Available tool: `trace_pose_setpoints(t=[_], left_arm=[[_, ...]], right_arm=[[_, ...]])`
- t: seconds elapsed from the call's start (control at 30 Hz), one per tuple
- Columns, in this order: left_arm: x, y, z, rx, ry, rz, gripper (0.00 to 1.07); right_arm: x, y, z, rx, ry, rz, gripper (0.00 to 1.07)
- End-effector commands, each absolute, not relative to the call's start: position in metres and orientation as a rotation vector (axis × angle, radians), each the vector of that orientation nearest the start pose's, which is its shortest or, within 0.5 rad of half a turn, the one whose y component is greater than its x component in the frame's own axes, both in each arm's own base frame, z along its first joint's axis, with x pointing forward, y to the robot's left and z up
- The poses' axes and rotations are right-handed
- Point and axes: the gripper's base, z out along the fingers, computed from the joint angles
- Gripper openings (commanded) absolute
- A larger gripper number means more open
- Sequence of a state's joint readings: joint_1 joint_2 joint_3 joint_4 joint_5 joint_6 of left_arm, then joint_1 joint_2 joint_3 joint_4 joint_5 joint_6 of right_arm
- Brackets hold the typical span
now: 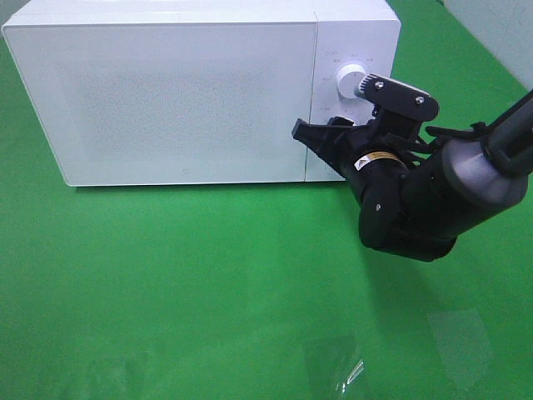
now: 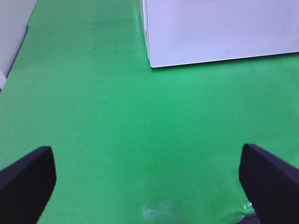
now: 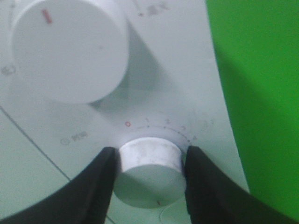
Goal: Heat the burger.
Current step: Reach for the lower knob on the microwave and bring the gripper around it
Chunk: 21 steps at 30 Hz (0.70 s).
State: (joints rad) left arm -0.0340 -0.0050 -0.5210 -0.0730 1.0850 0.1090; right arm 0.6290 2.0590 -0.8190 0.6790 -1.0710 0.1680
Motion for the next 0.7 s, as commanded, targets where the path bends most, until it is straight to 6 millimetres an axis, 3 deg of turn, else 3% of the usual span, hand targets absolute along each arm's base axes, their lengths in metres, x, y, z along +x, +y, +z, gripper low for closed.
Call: trace_pose_setpoints(t=[0.03,0.07,0.23,0.7], left_arm=[[-0.012,-0.006,0.281,0.145,2.0,-0.044,1.0],[-0.012,-0.006,0.281,0.145,2.0,-0.044,1.0],[-0.012,-0.006,0.281,0.145,2.002,-0.044,1.0],[-0.011,-0.006,0.281,0.145,2.007,-0.044,1.0]], right_arm=[[0.327,0.191,0.131,0.349,1.648,0.61,0.0],[0.326,0.194,0.129,0.424,1.645,0.726,0.0],[0.326,0.196,0.13,0.634,1.578,0.961,0.0],[0.327,0.194,0.142,0.889,1.358,1.279,0.0]])
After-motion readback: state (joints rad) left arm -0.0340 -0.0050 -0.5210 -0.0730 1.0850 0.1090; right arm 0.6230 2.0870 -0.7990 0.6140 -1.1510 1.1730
